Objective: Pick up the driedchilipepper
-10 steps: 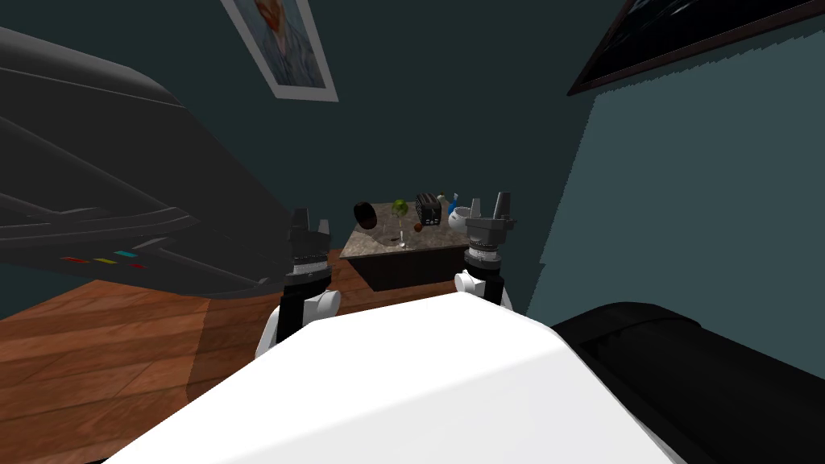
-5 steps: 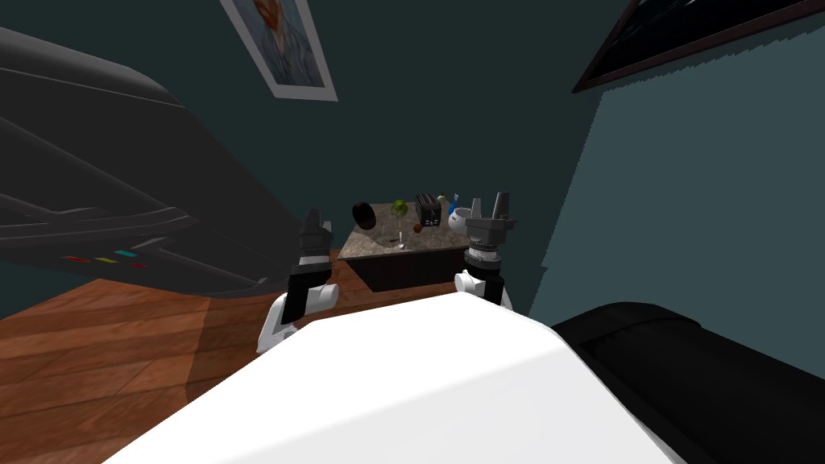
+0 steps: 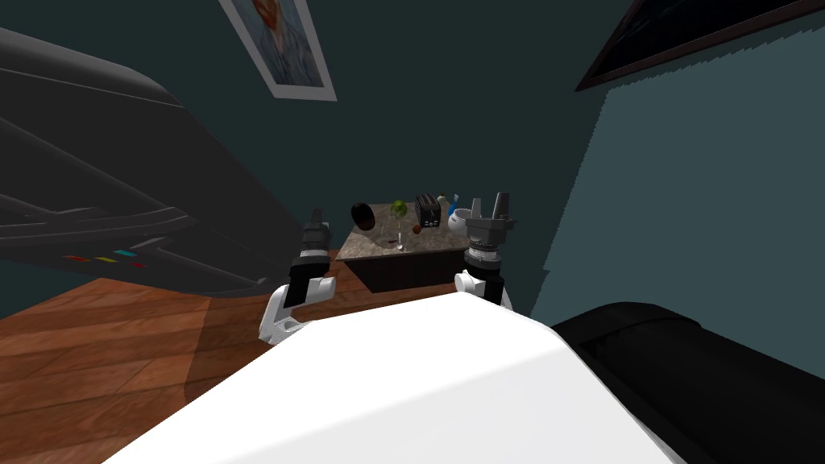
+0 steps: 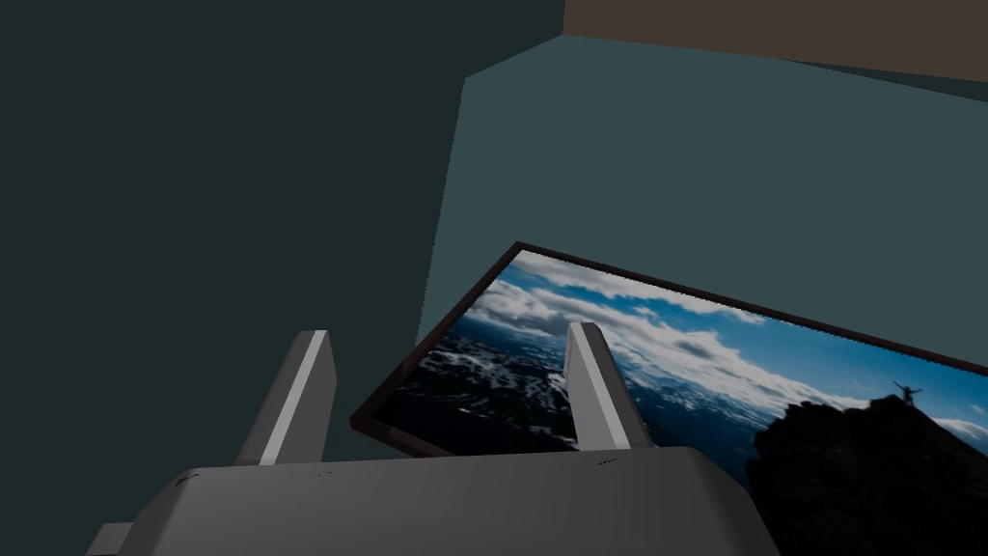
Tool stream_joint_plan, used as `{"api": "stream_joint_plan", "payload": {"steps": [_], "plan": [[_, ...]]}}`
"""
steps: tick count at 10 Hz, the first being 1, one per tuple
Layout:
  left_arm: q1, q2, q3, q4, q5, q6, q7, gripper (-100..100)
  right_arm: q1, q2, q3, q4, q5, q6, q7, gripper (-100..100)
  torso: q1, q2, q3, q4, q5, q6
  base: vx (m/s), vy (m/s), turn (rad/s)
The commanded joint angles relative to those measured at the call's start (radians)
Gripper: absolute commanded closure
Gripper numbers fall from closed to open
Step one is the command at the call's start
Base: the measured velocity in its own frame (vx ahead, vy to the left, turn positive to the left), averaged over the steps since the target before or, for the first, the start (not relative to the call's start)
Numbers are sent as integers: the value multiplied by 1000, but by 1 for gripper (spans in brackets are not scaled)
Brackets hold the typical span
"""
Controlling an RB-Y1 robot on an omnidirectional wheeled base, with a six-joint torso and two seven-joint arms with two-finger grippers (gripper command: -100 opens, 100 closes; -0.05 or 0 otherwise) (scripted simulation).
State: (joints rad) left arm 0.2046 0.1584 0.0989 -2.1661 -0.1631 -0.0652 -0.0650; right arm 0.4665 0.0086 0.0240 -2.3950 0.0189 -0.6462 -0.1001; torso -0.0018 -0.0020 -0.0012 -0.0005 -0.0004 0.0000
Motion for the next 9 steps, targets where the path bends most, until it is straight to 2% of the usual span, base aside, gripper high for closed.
{"api": "stream_joint_plan", "payload": {"steps": [1, 2, 3, 4, 5, 6, 7, 8, 9], "plan": [[-9, -6, 6, 13, -13, 38, -8, -100, 0, 0, 0, 0, 0, 0, 0, 0, 0, 0, 0, 0, 0, 0, 18, -32, 12], [-46, -2, 29, 45, -32, 76, -15, -100, 0, 0, 0, 0, 0, 0, 0, 0, 0, 0, 0, 0, 0, 0, 23, -41, 21], [-46, -2, 29, 45, -32, 96, -15, -100, 0, 0, 0, 0, 0, 0, 0, 0, -1, 0, 0, 0, 0, 0, 18, -36, 8], [-84, 0, 53, 79, -51, 127, -24, -100, 0, 0, 0, 0, 0, 0, 0, 0, 0, 0, 0, 0, 0, 0, 19, -34, 13], [-84, 0, 53, 79, -51, 156, -24, -100, 0, 0, 0, 0, 0, 0, 0, 0, 0, 0, 0, 0, 0, 0, 19, -30, 9], [-123, 2, 77, 115, -71, 183, -32, -100, 0, 0, 0, 0, 0, 0, 0, 0, 0, 0, 0, 0, 0, 0, 30, -35, 15], [-123, 2, 77, 115, -71, 215, -32, -100, 0, 0, 0, 0, 0, 0, 0, 0, 0, 0, 0, 0, 0, 0, 28, -41, 6], [-163, 3, 102, 153, -91, 248, -41, -100, 0, 0, 0, 0, 0, 0, 0, 0, -1, 0, 0, 0, 0, 0, 31, -56, 16], [-163, 3, 102, 153, -91, 272, -41, -100, 0, 0, 0, 0, 0, 0, 0, 0, -1, 0, 0, 0, 0, 0, 19, -43, 9]]}}
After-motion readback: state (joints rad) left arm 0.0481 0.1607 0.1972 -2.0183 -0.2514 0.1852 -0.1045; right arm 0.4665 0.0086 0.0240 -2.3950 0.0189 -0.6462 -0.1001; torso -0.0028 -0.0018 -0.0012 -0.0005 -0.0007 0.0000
